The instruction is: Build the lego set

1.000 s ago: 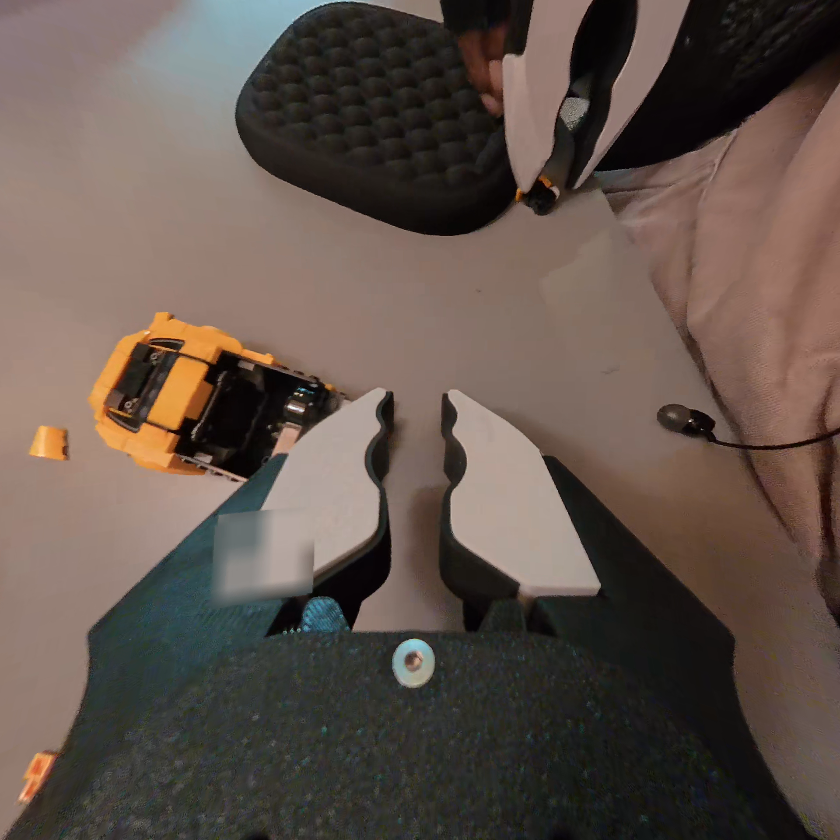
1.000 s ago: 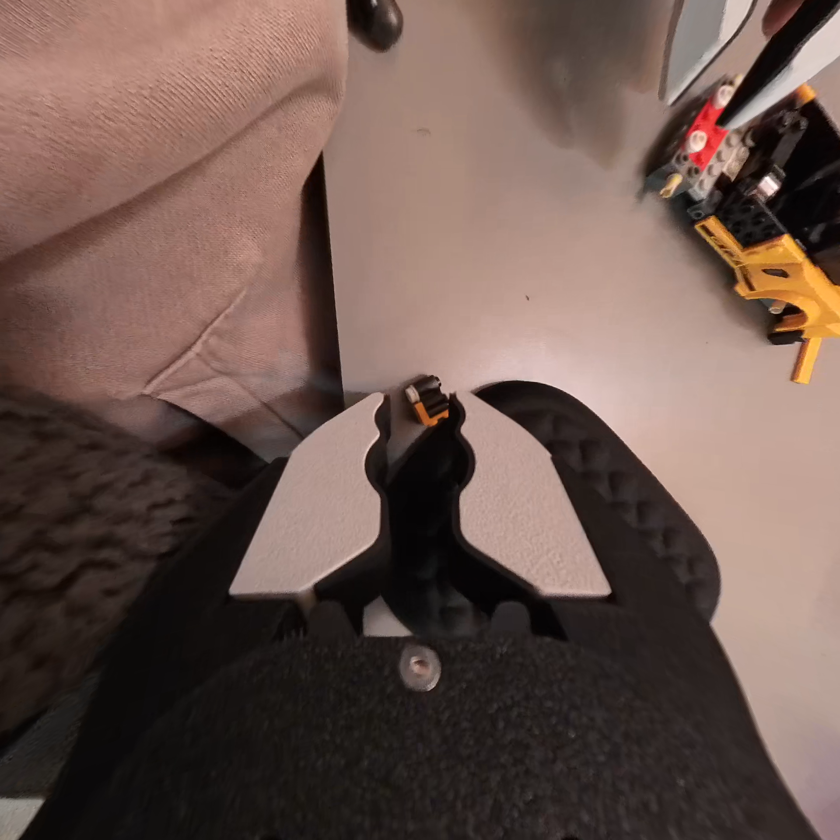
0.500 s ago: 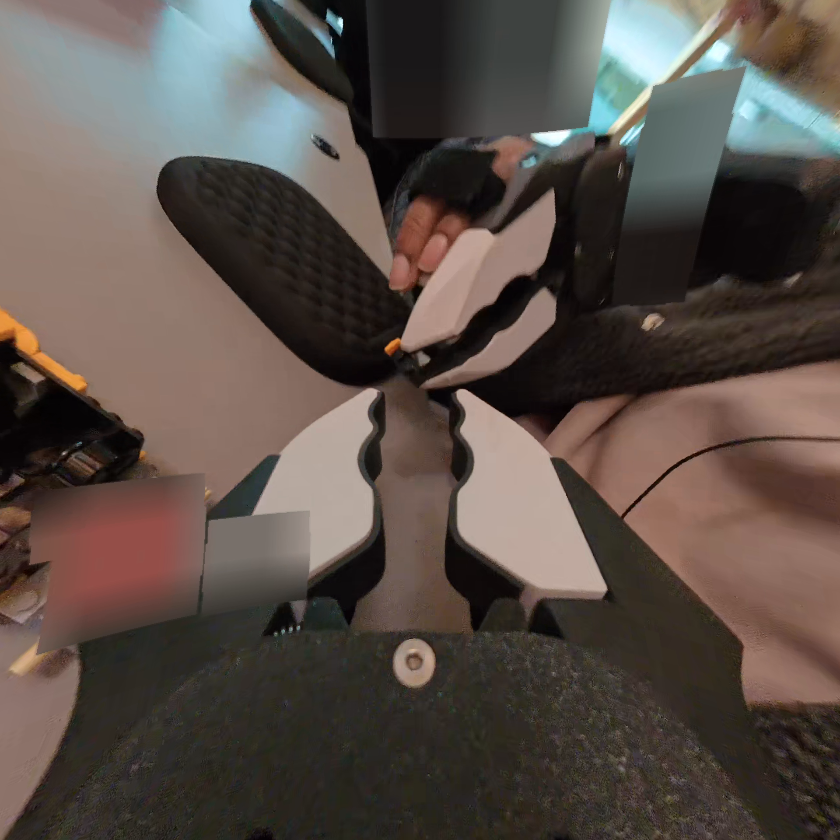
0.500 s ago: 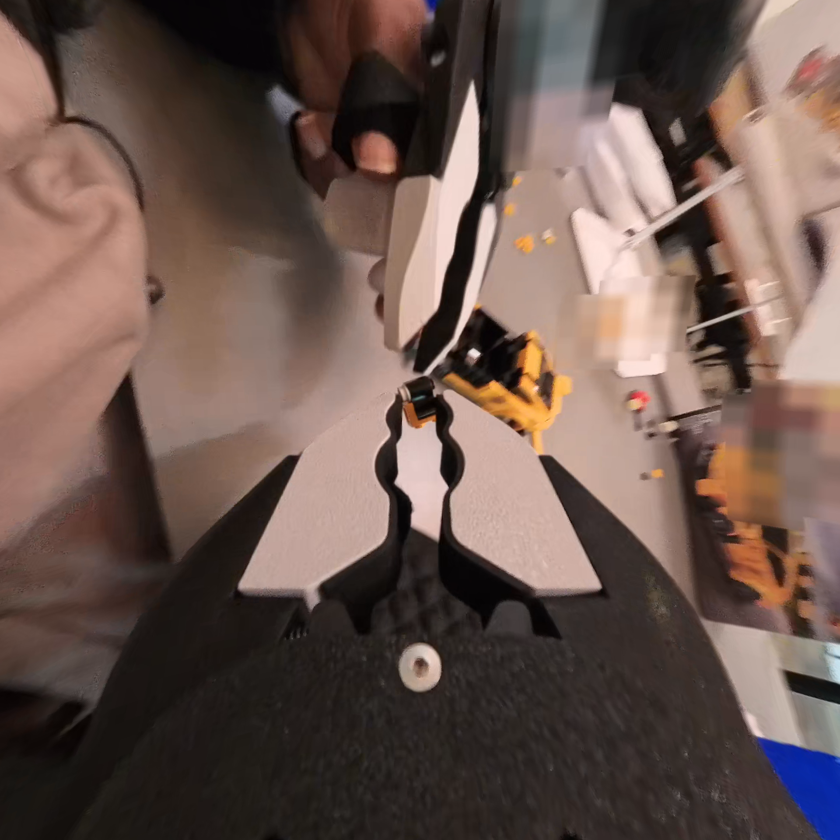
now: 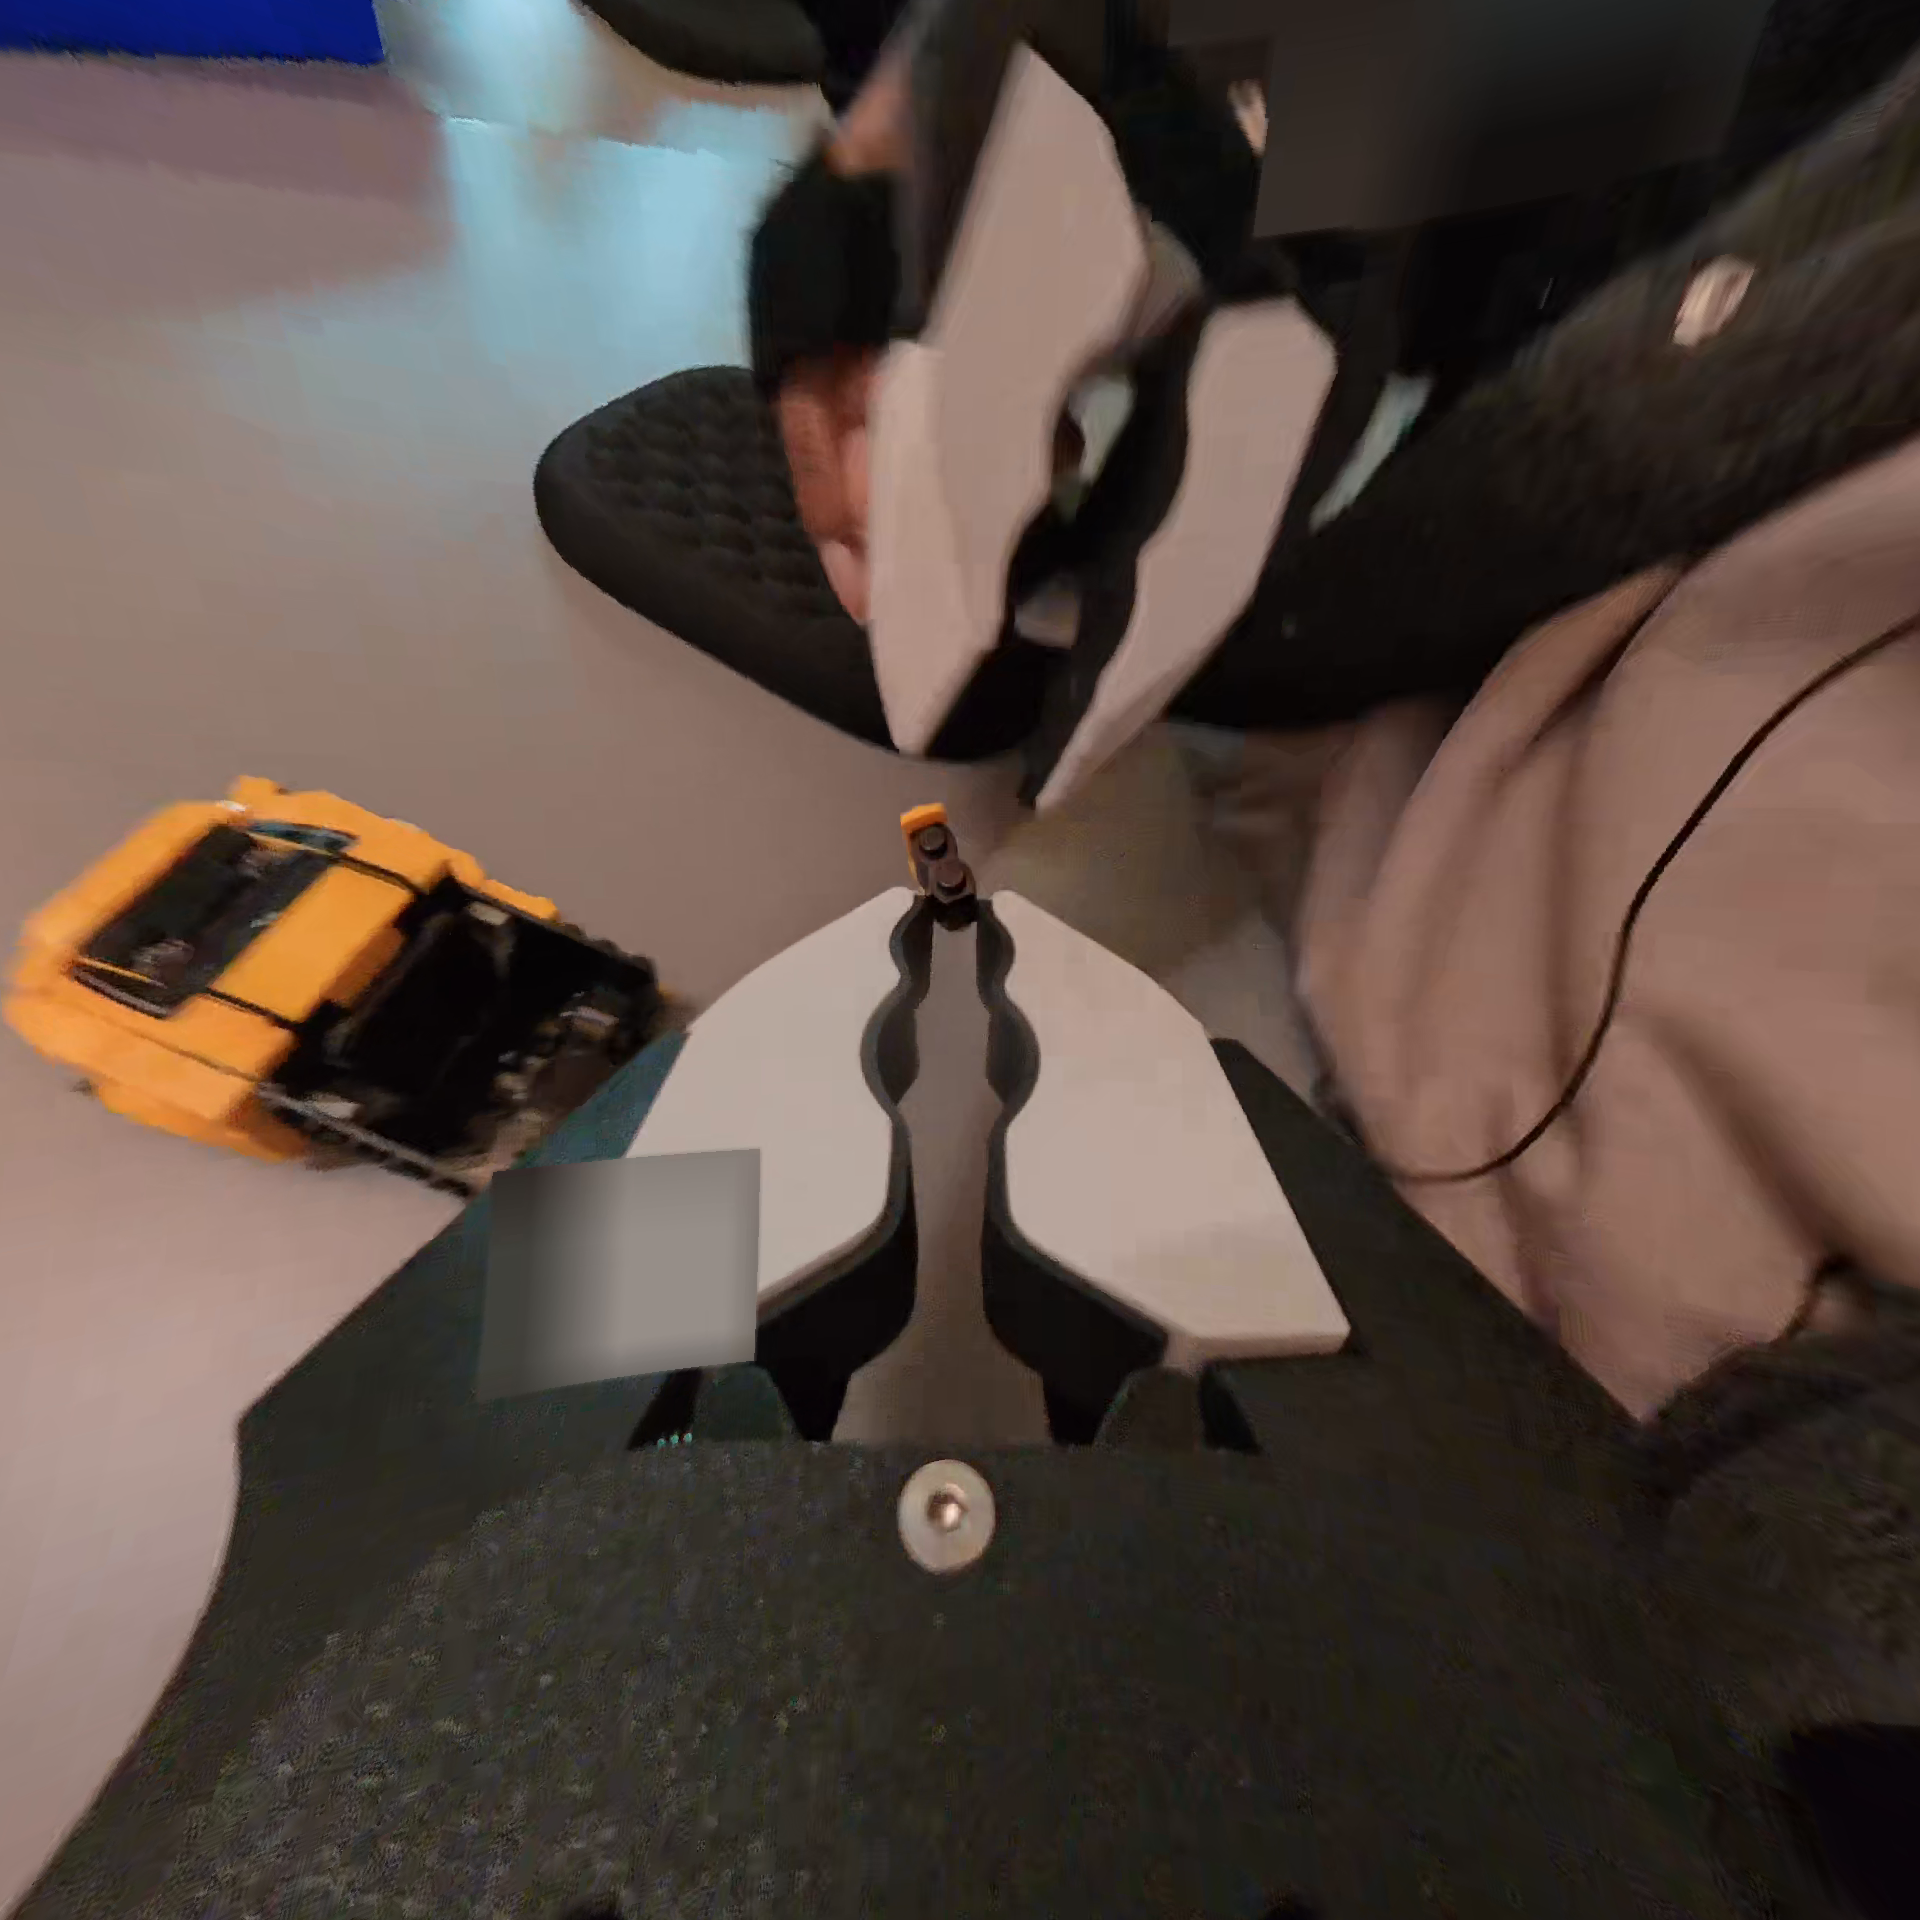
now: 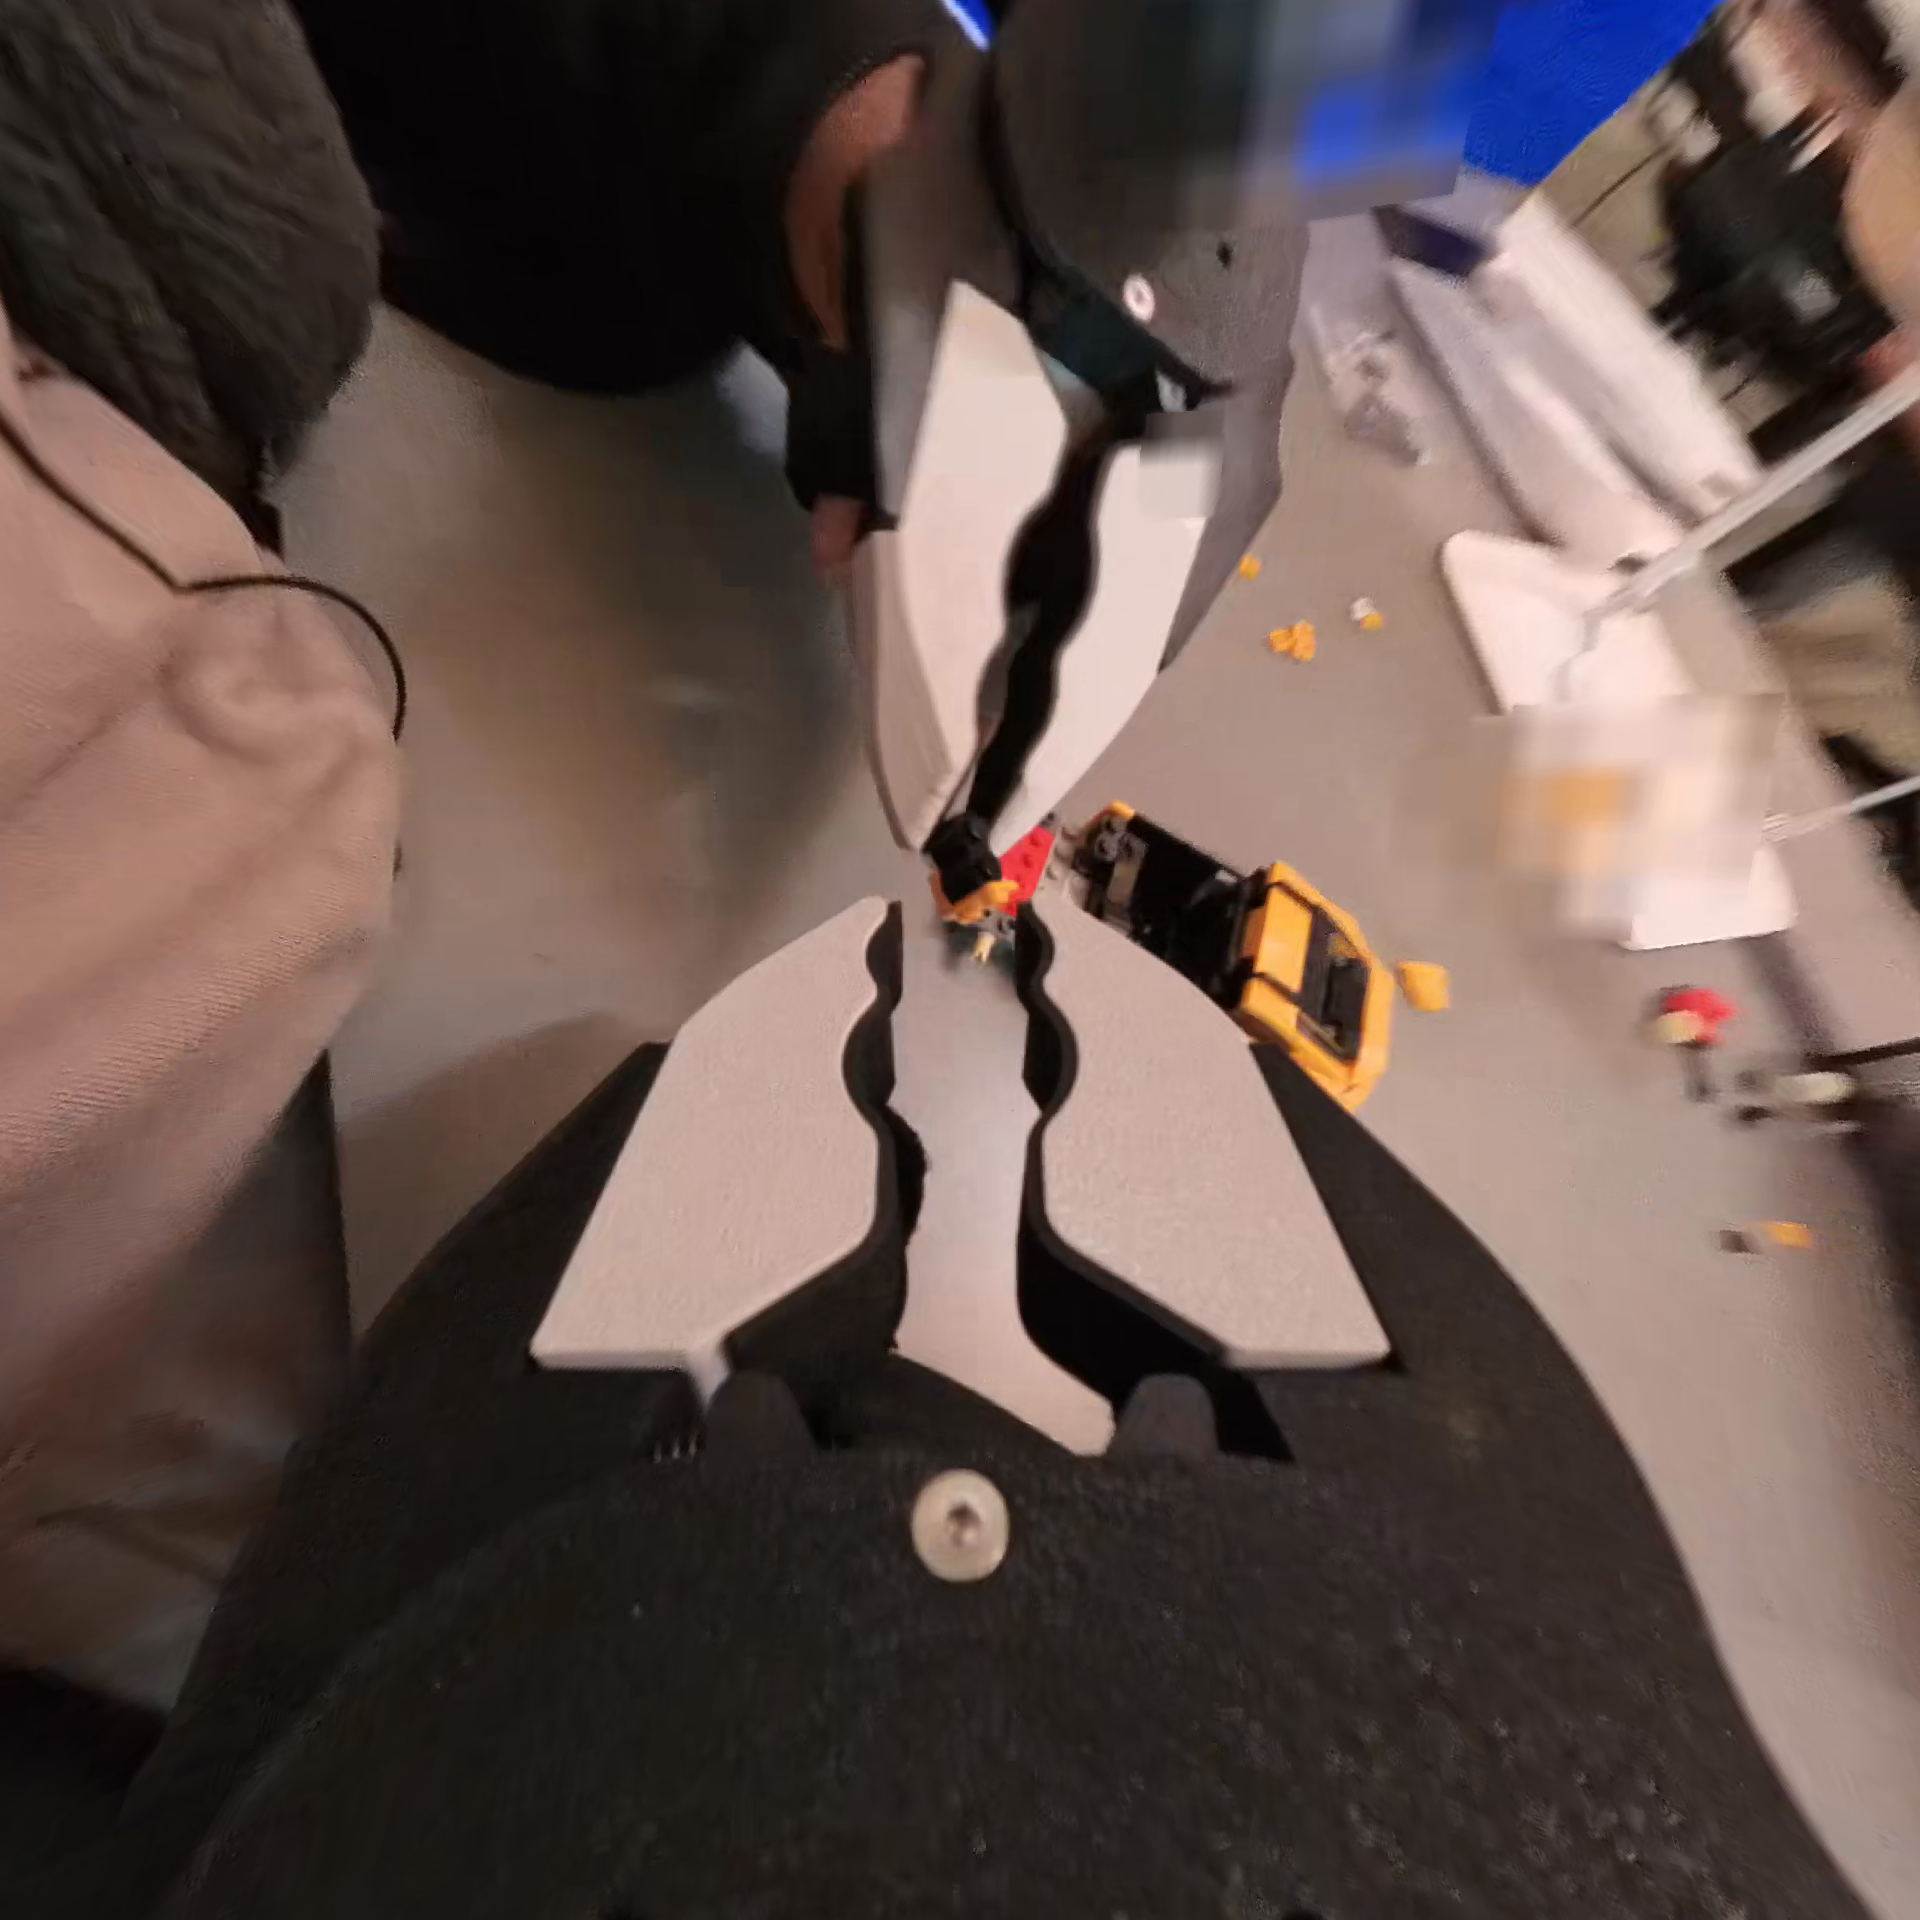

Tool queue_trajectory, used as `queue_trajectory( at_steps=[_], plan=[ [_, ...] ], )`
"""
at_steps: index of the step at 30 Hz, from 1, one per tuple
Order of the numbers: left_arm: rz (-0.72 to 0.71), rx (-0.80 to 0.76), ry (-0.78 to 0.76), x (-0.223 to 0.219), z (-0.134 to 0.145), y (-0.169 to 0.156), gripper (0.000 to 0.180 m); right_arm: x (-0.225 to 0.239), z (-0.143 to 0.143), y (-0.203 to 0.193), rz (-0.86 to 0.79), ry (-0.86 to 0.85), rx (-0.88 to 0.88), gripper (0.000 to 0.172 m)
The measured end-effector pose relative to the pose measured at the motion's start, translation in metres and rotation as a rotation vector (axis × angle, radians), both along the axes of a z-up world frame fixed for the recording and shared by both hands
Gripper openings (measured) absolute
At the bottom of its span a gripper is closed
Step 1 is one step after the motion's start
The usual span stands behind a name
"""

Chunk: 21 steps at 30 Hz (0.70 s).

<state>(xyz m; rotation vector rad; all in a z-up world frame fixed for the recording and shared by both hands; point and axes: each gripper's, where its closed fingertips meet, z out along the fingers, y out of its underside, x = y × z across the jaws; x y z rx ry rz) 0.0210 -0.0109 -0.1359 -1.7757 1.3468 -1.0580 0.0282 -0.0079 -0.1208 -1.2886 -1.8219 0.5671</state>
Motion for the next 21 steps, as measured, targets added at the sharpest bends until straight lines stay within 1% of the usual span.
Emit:
queue_trajectory(
  at_steps=[2,4,7,8,9,12,14,18,21],
  plan=[
    [-0.054,0.121,0.083,-0.006,-0.006,0.003,0.008,-0.004,-0.001,0.006,0.019,-0.021,-0.108,0.020],
    [-0.100,0.194,0.111,-0.009,-0.006,0.007,0.008,-0.011,-0.005,0.009,0.037,-0.051,-0.179,0.020],
    [-0.141,0.266,0.135,-0.012,-0.005,0.015,0.008,-0.021,-0.011,0.015,0.050,-0.060,-0.223,0.013],
    [-0.150,0.276,0.142,-0.014,-0.006,0.018,0.008,-0.024,-0.011,0.018,0.041,-0.048,-0.224,0.008],
    [-0.151,0.278,0.144,-0.016,-0.007,0.021,0.008,-0.026,-0.012,0.021,0.035,-0.041,-0.222,0.008],
    [-0.102,0.274,0.133,-0.023,-0.010,0.035,0.007,-0.029,-0.018,0.034,-0.060,-0.031,-0.225,0.008],
    [-0.044,0.292,0.137,-0.029,-0.013,0.047,0.016,-0.030,-0.028,0.040,-0.143,-0.052,-0.226,0.008],
    [0.005,0.351,0.164,-0.034,-0.017,0.058,0.018,-0.030,-0.043,0.048,-0.299,-0.072,-0.208,0.008],
    [0.030,0.392,0.205,-0.033,-0.025,0.064,0.030,-0.029,-0.048,0.051,-0.363,-0.092,-0.167,0.008]
  ],
)
